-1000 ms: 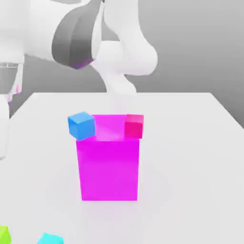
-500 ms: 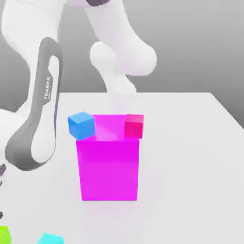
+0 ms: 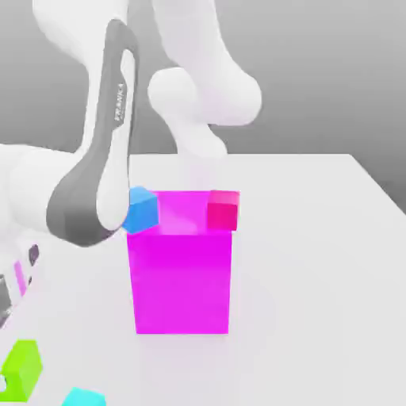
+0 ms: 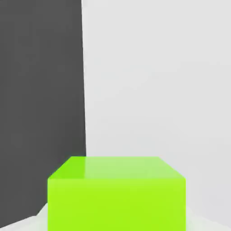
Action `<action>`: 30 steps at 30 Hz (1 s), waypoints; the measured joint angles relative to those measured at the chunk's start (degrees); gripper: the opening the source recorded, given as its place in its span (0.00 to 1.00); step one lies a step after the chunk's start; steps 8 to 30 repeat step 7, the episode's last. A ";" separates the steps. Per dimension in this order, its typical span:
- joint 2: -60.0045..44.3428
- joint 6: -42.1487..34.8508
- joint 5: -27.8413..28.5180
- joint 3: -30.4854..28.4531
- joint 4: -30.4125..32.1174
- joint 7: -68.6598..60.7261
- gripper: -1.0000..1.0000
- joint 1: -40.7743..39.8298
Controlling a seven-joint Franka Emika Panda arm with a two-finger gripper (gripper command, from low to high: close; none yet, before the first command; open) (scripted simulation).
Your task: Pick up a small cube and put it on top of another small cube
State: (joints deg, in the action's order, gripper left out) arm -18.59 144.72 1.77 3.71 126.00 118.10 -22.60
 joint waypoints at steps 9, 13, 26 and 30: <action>-5.44 5.91 1.12 -0.15 0.54 1.99 1.00 1.42; -5.44 5.91 1.12 -0.15 0.54 1.99 1.00 1.42; -5.44 5.91 1.12 -0.15 0.54 1.99 1.00 1.42; -5.44 5.91 1.12 -0.15 0.54 1.99 1.00 1.42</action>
